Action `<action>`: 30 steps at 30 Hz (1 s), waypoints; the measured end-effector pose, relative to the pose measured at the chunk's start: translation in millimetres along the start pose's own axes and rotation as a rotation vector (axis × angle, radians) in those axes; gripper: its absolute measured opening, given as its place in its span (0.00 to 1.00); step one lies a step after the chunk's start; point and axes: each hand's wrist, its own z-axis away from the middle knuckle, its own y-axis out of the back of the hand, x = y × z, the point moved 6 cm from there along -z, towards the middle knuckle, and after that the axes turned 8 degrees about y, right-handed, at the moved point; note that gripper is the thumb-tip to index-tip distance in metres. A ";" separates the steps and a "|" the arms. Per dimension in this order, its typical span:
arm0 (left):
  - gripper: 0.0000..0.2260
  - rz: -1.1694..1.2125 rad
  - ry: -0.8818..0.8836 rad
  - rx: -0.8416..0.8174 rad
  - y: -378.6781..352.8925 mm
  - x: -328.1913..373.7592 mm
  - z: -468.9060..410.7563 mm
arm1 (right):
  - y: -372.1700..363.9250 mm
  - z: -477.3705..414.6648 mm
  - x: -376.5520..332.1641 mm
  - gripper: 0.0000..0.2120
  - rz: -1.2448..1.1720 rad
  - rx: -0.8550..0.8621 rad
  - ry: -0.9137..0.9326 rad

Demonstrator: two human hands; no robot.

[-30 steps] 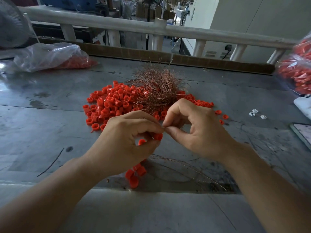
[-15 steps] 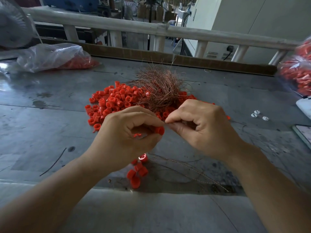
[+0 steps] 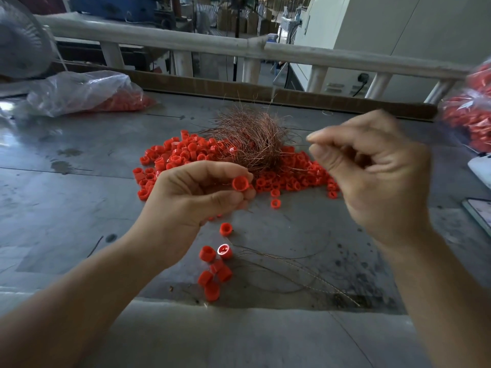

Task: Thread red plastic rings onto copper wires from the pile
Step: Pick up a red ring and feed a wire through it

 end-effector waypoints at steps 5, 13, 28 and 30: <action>0.13 0.008 0.008 -0.011 0.3 -0.5 0.8 | -34.8 12.4 -3.2 0.06 -0.131 -0.184 -0.129; 0.13 -0.132 -0.079 0.000 -5.0 3.0 4.0 | -51.6 21.9 -10.6 0.01 -0.198 -0.288 -0.179; 0.15 -0.076 -0.014 -0.036 -2.8 -0.9 3.7 | -51.9 23.4 -3.9 0.02 -0.171 -0.350 -0.294; 0.14 -0.067 -0.010 -0.049 -3.3 -1.6 3.5 | -50.0 22.3 -2.3 0.01 -0.160 -0.347 -0.303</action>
